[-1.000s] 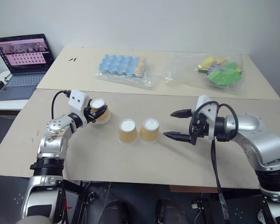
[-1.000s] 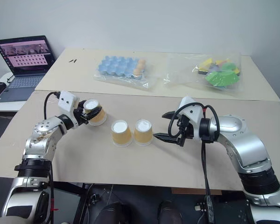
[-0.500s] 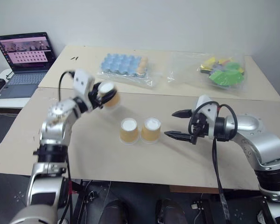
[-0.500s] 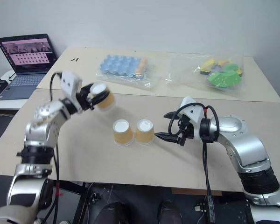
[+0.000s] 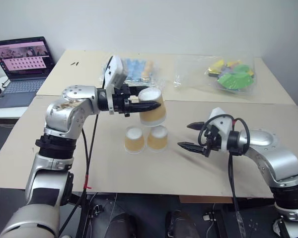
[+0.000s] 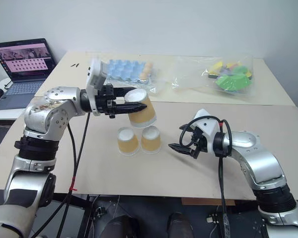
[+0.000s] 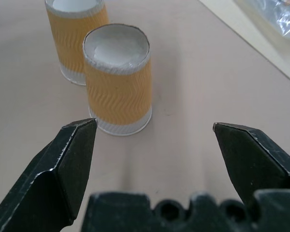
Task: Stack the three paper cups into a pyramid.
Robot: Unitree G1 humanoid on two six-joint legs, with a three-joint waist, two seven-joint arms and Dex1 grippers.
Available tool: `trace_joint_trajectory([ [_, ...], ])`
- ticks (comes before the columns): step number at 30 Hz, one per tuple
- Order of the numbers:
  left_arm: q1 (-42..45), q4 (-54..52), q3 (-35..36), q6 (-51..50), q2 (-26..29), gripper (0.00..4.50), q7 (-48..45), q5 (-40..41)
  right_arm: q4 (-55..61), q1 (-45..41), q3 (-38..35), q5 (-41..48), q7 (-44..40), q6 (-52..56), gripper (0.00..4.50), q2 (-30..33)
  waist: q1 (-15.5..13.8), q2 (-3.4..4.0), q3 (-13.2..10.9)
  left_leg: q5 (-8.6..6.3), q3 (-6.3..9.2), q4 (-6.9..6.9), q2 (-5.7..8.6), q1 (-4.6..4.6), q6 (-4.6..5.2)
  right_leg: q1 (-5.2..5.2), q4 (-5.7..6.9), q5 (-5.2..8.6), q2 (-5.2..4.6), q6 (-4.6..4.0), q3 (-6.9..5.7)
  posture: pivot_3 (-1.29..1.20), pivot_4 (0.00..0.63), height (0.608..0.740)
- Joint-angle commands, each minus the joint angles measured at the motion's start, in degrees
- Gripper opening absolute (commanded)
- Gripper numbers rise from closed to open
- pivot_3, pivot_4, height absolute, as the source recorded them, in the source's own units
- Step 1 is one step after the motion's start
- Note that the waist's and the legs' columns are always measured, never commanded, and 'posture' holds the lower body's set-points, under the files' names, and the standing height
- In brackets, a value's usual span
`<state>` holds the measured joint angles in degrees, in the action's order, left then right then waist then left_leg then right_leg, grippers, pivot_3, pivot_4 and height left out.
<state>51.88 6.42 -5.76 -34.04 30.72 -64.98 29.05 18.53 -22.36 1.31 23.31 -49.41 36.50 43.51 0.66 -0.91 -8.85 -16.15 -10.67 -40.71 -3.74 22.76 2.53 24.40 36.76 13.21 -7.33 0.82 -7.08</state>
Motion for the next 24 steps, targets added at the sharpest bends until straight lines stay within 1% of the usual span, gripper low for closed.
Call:
trace_joint_trajectory([
  [1,1.39,-0.45,-0.08,1.93,-0.08,2.41,-1.5,-0.88,2.51,0.34,-2.41,0.5,0.64,-0.51,4.5,0.57,0.0,0.0,0.0,0.0,0.01,-0.01,0.0,0.0,0.0,0.0,0.0,0.0,0.0,0.0,0.0,0.0,0.15,0.735],
  [12,-1.48,-1.08,-2.14,3.02,0.03,2.41,-2.58,-3.47,2.82,0.61,-3.03,1.02,0.85,0.06,4.5,0.87,-0.02,0.0,0.0,-0.01,0.04,-0.04,0.01,0.04,0.02,0.01,0.0,0.0,0.0,0.0,-0.01,0.0,0.15,0.735],
  [24,-2.63,-0.83,-2.9,4.76,0.14,2.41,-2.83,-5.73,2.8,0.21,-2.91,1.51,0.67,0.33,4.5,0.93,-0.04,0.0,0.0,-0.02,0.07,-0.06,0.01,0.05,0.04,0.01,0.0,0.0,0.0,0.0,-0.01,0.0,0.15,0.735],
])
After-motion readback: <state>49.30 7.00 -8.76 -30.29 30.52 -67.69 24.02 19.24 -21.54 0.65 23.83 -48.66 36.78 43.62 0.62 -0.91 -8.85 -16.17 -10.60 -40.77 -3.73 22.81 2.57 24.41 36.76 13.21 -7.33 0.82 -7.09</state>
